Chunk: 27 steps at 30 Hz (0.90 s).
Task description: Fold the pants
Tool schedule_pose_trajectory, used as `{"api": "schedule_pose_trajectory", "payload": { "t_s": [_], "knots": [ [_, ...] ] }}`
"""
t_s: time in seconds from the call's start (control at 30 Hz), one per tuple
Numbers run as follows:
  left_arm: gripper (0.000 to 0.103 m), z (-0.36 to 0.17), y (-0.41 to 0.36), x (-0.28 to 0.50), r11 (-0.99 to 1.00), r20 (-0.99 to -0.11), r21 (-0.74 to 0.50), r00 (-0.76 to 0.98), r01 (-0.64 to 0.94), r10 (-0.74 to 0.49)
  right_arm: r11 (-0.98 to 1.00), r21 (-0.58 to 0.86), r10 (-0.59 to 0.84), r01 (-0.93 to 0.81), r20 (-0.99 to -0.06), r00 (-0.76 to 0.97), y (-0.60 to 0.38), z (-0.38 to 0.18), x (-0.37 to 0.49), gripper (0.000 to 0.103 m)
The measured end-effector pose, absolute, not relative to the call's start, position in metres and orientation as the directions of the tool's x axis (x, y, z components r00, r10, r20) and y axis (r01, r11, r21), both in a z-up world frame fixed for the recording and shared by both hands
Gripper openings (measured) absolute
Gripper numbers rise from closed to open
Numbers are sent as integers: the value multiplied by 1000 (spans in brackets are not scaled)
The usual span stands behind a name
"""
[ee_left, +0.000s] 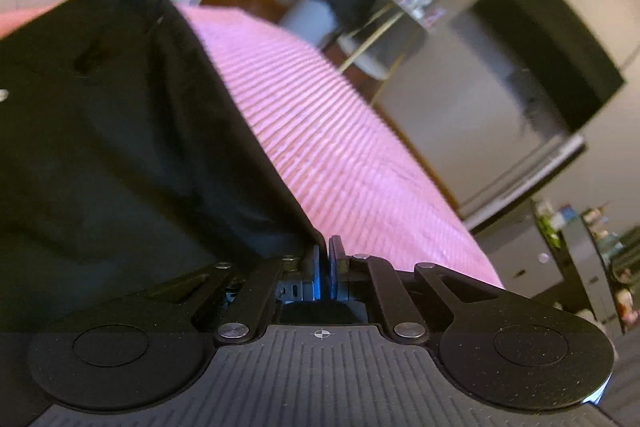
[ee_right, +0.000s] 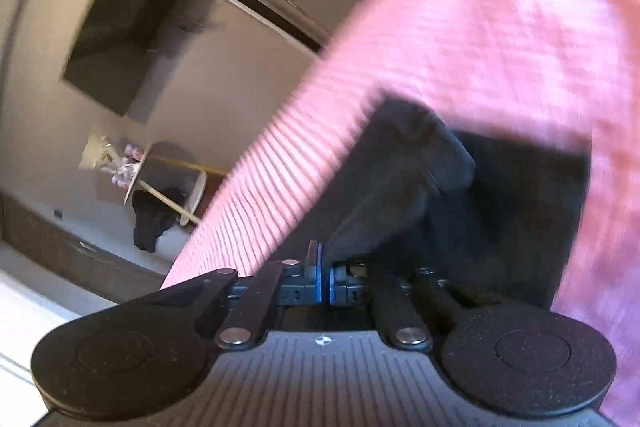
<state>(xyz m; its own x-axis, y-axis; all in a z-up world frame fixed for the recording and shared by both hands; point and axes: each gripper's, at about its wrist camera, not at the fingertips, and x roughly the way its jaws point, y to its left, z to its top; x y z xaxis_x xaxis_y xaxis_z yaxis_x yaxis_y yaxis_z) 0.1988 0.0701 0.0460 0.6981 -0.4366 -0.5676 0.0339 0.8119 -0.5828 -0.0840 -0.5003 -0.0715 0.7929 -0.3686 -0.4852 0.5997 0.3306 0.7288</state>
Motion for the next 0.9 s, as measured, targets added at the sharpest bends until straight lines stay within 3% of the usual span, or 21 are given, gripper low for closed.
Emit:
{"api": "schedule_pose_trajectory", "payload": {
  "t_s": [0.13,0.23,0.27,0.3,0.33,0.43,0.47,0.5,0.63,0.73,0.8,0.9],
  "knots": [
    [8,30,86,98,811,-586,-586,686,10,-431,384,674,-432,631,-473,768,-509,-51,-94,3],
    [16,-3,95,55,827,-693,-550,618,-120,-371,439,535,-476,722,-543,692,-500,-57,-91,3],
    [23,-13,101,48,836,-729,-522,597,-169,-335,440,494,-478,750,-579,661,-497,-63,-92,4],
    [38,-19,109,43,840,-754,-499,586,-215,-297,432,468,-470,771,-612,635,-495,-71,-90,4],
    [42,-21,120,41,833,-764,-489,586,-257,-268,421,460,-456,782,-638,620,-495,-79,-88,4],
    [67,-6,157,43,815,-732,-486,656,-316,-182,395,479,-406,784,-675,616,-493,-96,-91,13],
    [83,1,168,45,817,-715,-468,687,-337,-126,391,492,-396,778,-673,625,-491,-100,-93,15],
    [89,6,179,47,815,-707,-450,704,-364,-76,385,513,-383,767,-667,639,-491,-102,-97,17],
    [87,5,218,57,763,-727,-464,686,-449,-38,327,632,-306,703,-633,711,-496,-113,-112,23],
    [76,-14,227,64,725,-751,-504,652,-470,-99,313,666,-273,677,-619,736,-494,-119,-110,23],
    [63,-29,224,67,707,-757,-540,630,-457,-171,338,655,-275,676,-618,736,-490,-118,-106,18],
    [58,-42,220,72,721,-757,-542,624,-431,-196,332,657,-272,677,-621,736,-489,-120,-103,14]
  ]
}}
